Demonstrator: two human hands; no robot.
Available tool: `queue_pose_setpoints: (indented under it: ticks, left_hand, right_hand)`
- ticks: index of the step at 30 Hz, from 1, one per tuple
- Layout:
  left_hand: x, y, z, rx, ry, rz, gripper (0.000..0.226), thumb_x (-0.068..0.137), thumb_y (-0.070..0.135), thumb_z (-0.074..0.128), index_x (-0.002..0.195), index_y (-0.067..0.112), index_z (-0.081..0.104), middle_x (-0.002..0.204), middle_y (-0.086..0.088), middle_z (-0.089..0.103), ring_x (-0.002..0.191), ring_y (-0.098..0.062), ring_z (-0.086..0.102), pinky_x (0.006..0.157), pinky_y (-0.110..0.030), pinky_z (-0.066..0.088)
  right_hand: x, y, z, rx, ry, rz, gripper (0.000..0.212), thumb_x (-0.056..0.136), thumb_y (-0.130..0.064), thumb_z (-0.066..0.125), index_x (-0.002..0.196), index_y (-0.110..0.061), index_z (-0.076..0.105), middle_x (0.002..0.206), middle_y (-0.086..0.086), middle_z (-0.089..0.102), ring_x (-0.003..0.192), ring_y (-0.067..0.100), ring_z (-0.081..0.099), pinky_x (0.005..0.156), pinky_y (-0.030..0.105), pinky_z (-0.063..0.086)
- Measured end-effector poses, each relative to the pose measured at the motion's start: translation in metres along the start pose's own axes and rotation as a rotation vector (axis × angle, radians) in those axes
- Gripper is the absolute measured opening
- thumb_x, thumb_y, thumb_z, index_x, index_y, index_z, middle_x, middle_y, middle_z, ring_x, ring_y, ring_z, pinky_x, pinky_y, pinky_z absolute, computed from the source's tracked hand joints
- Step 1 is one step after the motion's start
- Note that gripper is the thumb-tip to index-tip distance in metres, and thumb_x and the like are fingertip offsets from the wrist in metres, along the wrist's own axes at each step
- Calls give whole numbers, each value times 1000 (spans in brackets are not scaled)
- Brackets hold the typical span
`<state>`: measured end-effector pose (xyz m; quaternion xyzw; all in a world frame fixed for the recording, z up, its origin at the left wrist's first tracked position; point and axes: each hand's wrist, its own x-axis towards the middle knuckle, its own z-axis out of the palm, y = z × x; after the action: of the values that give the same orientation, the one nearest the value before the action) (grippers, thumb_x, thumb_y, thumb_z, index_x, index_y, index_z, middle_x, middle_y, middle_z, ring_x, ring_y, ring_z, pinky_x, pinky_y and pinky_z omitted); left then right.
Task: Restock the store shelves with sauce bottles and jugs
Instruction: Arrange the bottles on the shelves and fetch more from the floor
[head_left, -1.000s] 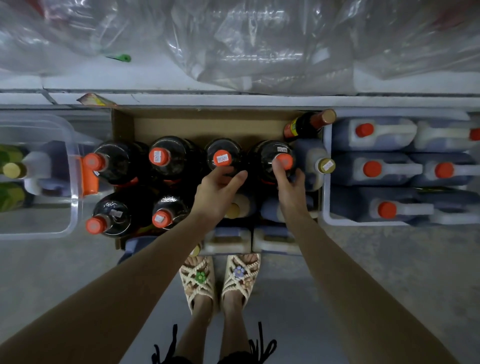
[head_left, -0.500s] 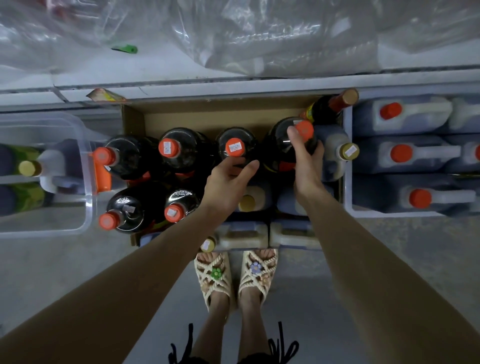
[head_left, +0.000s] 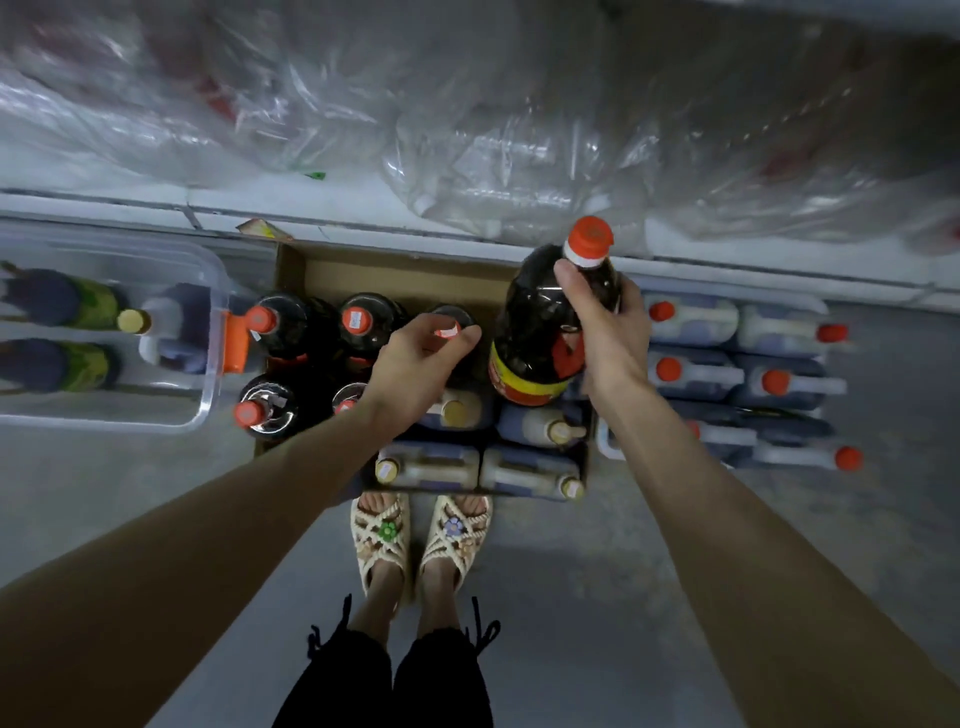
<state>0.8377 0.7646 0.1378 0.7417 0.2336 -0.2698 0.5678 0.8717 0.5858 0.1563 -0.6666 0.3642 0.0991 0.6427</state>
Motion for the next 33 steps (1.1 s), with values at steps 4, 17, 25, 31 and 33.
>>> queue_pose_setpoints:
  ticks: [4,17,25,31,33]
  left_hand:
    - [-42,56,-18,-55,-46,34,41,86,42,66,119,20,58,106,0,68,91,-12,64,75,-24,47]
    - [-218,300,-120,78,-264,465,87,62,17,89,136,19,44,125,3,58,112,-5,55,90,-16,46]
    - [-334,425,-205,91,-257,721,69,65,4,84,126,21,56,120,8,67,116,-7,59,96,-25,48]
    - [-387,463,-257,26,-28,802,70,47,24,90,113,20,66,109,6,72,106,-10,65,92,-32,51]
    - [-391,467,-273,7,27,801,74,46,28,90,115,21,65,108,8,72,105,-8,65,92,-33,51]
  right_hand:
    - [-50,-75,-13,-92,-126,-56,46,74,-33,80,115,-21,61,106,-2,70,94,11,67,60,15,50]
    - [-239,-371,-31,-210,-483,-367,49,61,-45,83,102,-20,70,99,0,75,95,19,70,89,44,54]
    - [-369,-525,-10,-316,-737,-610,50,60,-52,79,95,-17,73,94,4,75,84,17,70,72,33,55]
    - [-425,-574,21,-292,-789,-705,62,58,-55,72,104,-13,72,101,9,74,82,19,69,70,32,54]
    - [-435,-583,34,-288,-781,-763,53,68,-50,73,105,-12,72,95,5,74,79,16,70,66,28,55]
